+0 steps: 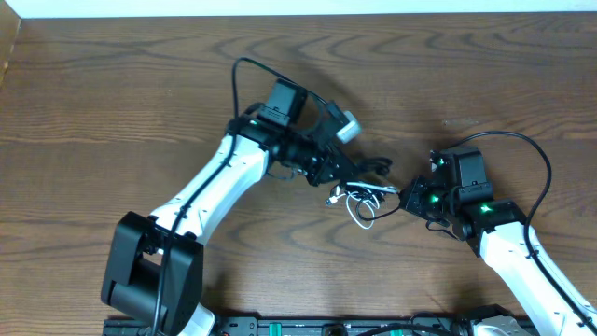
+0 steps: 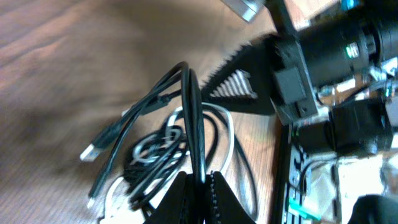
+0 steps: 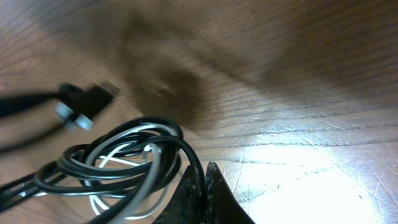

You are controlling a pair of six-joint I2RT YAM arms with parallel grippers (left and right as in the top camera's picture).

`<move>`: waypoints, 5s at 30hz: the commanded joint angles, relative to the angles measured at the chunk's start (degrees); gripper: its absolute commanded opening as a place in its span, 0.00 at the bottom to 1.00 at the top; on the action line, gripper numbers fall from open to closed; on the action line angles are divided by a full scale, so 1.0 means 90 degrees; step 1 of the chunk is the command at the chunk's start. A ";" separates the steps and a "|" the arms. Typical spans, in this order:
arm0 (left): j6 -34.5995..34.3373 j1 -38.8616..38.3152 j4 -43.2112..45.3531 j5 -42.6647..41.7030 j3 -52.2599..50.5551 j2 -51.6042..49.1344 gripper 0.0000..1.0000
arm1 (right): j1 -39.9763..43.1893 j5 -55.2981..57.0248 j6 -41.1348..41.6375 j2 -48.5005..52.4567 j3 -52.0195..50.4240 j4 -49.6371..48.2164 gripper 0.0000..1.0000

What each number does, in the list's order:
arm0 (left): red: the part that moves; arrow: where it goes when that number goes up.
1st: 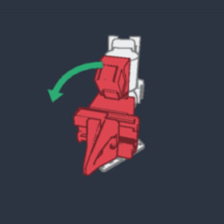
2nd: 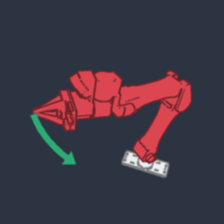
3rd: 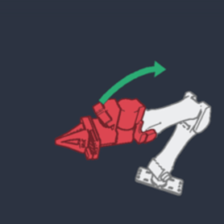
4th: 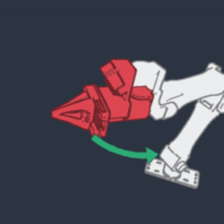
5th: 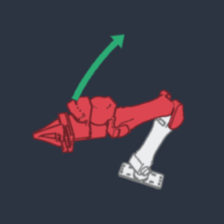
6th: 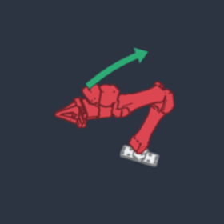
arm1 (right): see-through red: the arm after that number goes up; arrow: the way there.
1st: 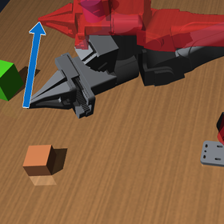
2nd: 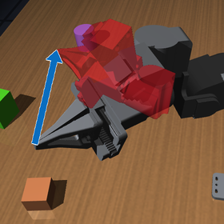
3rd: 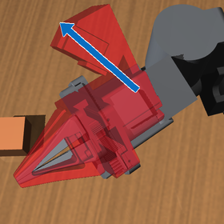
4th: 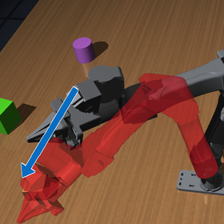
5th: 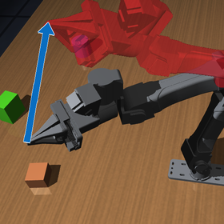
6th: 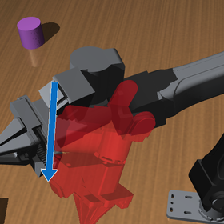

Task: Untangle cables

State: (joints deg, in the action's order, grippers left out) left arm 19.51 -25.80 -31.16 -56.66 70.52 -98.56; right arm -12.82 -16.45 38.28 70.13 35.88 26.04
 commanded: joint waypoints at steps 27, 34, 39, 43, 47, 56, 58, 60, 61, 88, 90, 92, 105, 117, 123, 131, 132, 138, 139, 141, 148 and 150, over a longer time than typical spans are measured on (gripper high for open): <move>-0.0770 0.0376 0.0143 -0.0493 0.0104 0.0163 0.07 | 0.0770 -0.2885 -0.0498 0.0041 -0.0049 -0.1192 0.59; -0.0770 0.0202 0.0289 -0.1239 0.0104 0.0163 0.08 | 0.0583 -0.2616 -0.0498 0.0041 -0.0049 -0.1117 0.60; -0.0775 0.0209 0.0583 -0.2356 0.0104 0.0163 0.07 | 0.0580 -0.2193 -0.0498 0.0041 -0.0049 -0.1117 0.60; -0.0767 0.0209 0.0597 -0.2443 0.0104 0.0163 0.07 | 0.0580 -0.2300 0.0112 0.0041 -0.0049 -0.1134 0.59; -0.0432 0.0209 0.0593 -0.2443 0.0104 0.0163 0.07 | 0.0580 -0.3240 0.1226 0.0041 -0.0049 -0.1688 0.56; -0.0287 0.0124 0.0597 -0.2443 0.0104 0.0163 0.08 | 0.0578 -0.3713 0.2657 0.0041 -0.0049 -0.2392 0.43; -0.0165 0.0041 0.0590 -0.2443 0.0104 0.0163 0.07 | 0.0580 -0.3667 0.2970 0.0041 -0.0049 -0.2395 0.39; -0.0112 -0.0049 0.0602 -0.2441 0.0104 0.0163 0.07 | 0.0578 -0.3662 0.3206 0.0041 -0.0049 -0.2399 0.38; -0.0066 -0.0085 0.0600 -0.2443 0.0104 0.0163 0.08 | 0.0580 -0.3662 0.3313 0.0041 -0.0049 -0.2399 0.37; 0.0068 -0.0673 0.0597 -0.2443 0.0104 0.0163 0.08 | 0.0017 -0.2912 0.4126 0.0041 -0.0049 -0.2399 0.29; 0.0068 -0.0685 0.0597 -0.2443 0.0104 0.0163 0.07 | -0.0036 -0.2866 0.4124 0.0041 -0.0049 -0.2397 0.29; 0.0068 -0.0685 0.0597 -0.2443 0.0104 0.0163 0.07 | -0.0090 -0.2824 0.4126 0.0041 -0.0049 -0.2397 0.30; 0.0063 -0.0682 0.0566 -0.2266 0.0104 0.0163 0.08 | -0.0119 -0.2336 0.3218 0.0041 -0.0049 -0.2249 0.01; -0.0313 -0.0644 -0.0124 0.0056 0.0104 0.0163 0.07 | 0.0670 -0.0840 0.1829 0.0041 -0.0049 -0.0644 0.01; -0.1591 -0.0624 -0.0318 0.2361 0.0104 0.0163 0.07 | 0.1093 -0.0658 0.1426 0.0041 -0.0049 -0.0316 0.01; -0.3043 -0.0624 -0.0969 0.4566 0.0104 -0.0032 0.07 | 0.1134 -0.0155 0.1401 0.0041 -0.0049 -0.0097 0.01; -0.3232 -0.0624 -0.1037 0.4879 0.0104 -0.0058 0.08 | 0.1134 -0.0044 0.1401 0.0041 -0.0049 -0.0061 0.01; -0.3072 -0.0624 -0.1105 0.4952 0.0104 -0.0197 0.08 | 0.1134 0.0291 0.1336 0.0041 -0.0049 0.0039 0.01; -0.3055 -0.0624 -0.1100 0.4847 0.0104 -0.0219 0.08 | 0.1132 0.0289 0.1321 0.0041 -0.0049 0.0041 0.02; -0.3060 -0.0624 -0.1105 0.4777 0.0104 -0.0255 0.10 | 0.1129 0.0287 0.1103 0.0041 -0.0049 0.0044 0.16; -0.3062 -0.0607 -0.1056 0.4796 0.0104 -0.0379 0.12 | 0.1129 -0.0134 -0.0151 0.0041 0.0114 0.0090 0.48; -0.3084 -0.0551 -0.1005 0.4792 0.0109 -0.0376 0.13 | 0.1129 -0.0304 -0.0408 0.0041 0.0440 0.0403 0.50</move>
State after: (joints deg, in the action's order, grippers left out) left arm -7.73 -31.53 -40.42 -14.52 70.54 -101.27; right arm -2.81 -16.67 41.06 70.46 35.99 27.86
